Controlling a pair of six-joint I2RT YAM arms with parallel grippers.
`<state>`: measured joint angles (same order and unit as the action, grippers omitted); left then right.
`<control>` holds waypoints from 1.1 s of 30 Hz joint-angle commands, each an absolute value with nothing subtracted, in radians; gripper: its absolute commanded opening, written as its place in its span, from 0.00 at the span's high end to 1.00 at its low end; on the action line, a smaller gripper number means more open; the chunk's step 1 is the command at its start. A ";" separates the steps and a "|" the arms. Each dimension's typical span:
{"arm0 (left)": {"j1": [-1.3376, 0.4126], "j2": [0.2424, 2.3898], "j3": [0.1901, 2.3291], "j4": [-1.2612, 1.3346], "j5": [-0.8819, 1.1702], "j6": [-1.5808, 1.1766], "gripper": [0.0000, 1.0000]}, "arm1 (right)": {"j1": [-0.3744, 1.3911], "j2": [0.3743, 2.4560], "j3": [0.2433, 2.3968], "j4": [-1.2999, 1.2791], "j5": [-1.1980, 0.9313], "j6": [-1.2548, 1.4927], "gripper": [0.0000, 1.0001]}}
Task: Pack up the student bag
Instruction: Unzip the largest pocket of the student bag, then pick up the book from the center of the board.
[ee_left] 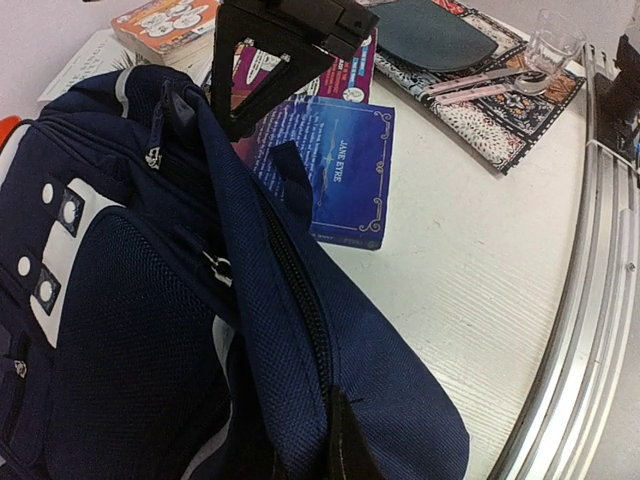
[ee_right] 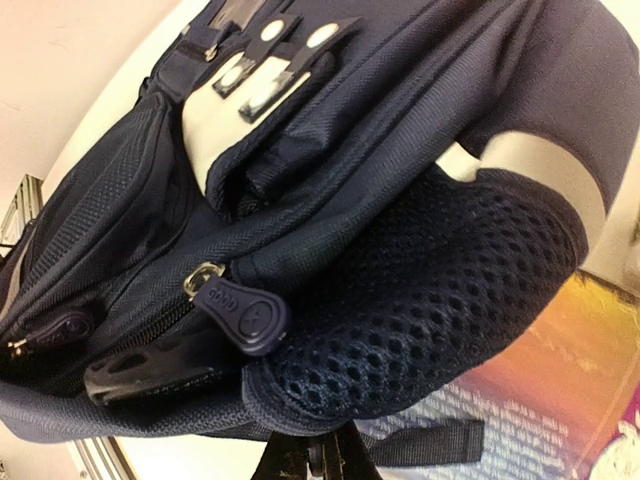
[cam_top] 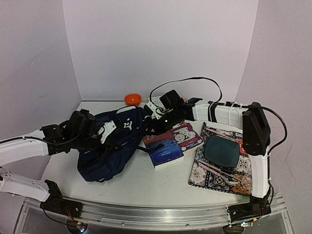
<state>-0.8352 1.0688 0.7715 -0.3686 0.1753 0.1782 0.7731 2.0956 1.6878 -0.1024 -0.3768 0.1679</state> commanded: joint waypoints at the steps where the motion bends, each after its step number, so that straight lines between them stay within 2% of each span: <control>1: -0.847 1.031 0.808 -0.453 0.259 0.141 1.00 | 0.715 2.182 1.817 -0.109 -0.287 0.182 1.00; 7: -0.847 1.134 0.845 -0.412 0.239 0.028 1.00 | 0.721 2.276 1.948 -0.109 -0.395 0.206 1.00; 10: -0.847 1.204 0.866 -0.359 0.185 -0.067 0.99 | 0.721 2.291 1.949 -0.102 -0.419 0.227 0.94; 14: -0.846 1.324 0.930 -0.325 0.053 -0.187 0.99 | 0.720 2.235 1.879 -0.089 -0.377 0.235 0.79; 20: -0.814 1.473 1.014 -0.322 -0.074 -0.318 0.93 | 0.716 2.066 1.703 -0.071 -0.252 0.241 0.46; 21: -0.808 1.498 1.028 -0.321 -0.073 -0.326 0.91 | 0.715 2.041 1.677 -0.070 -0.238 0.247 0.42; 24: -0.803 1.564 1.082 -0.321 -0.078 -0.347 0.75 | 0.715 1.957 1.570 -0.047 -0.217 0.276 0.32; 28: -0.801 1.652 1.160 -0.327 -0.059 -0.343 0.57 | 0.716 1.851 1.401 0.024 -0.210 0.349 0.27; 33: -0.801 1.670 1.195 -0.414 -0.055 -0.292 0.48 | 0.717 1.755 1.240 0.102 -0.191 0.466 0.23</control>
<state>-0.8025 1.6782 1.1440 -0.3595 -0.0373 -0.3146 0.7105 1.8236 1.3413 0.0433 -0.2234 0.3520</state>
